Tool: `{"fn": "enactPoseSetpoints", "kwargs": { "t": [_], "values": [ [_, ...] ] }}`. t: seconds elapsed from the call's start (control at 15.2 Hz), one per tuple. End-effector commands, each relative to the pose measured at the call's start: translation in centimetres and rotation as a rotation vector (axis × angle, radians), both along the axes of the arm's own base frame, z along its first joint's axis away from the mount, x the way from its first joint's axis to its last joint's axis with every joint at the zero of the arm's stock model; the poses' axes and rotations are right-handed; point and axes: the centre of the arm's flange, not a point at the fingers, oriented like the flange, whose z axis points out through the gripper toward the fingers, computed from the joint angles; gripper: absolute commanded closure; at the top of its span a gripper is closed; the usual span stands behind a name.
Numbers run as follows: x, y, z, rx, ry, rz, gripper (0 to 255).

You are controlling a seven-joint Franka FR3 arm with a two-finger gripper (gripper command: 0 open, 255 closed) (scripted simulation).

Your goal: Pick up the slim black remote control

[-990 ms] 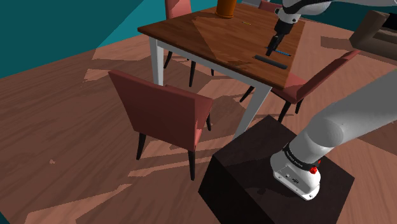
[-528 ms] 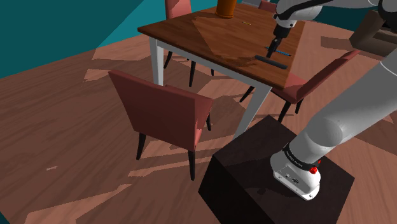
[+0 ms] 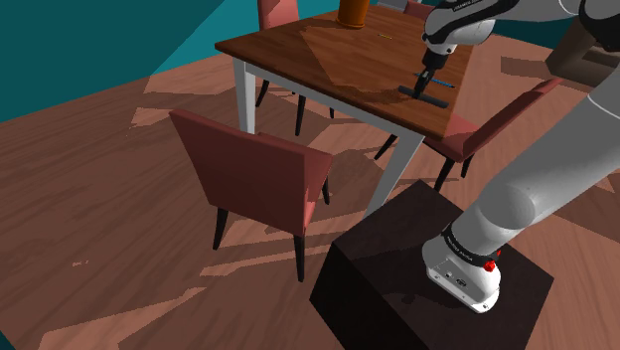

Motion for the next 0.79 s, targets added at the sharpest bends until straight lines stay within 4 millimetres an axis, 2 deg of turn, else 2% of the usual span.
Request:
{"fn": "enactPoseSetpoints", "kwargs": {
  "t": [0.0,0.53,0.73],
  "values": [
    [0.0,0.0,-0.1,0.0,0.0,0.0,255],
    [-0.1,0.0,-0.1,0.0,0.0,0.0,255],
    [-0.1,0.0,1.5,0.0,0.0,0.0,255]
  ]
}}
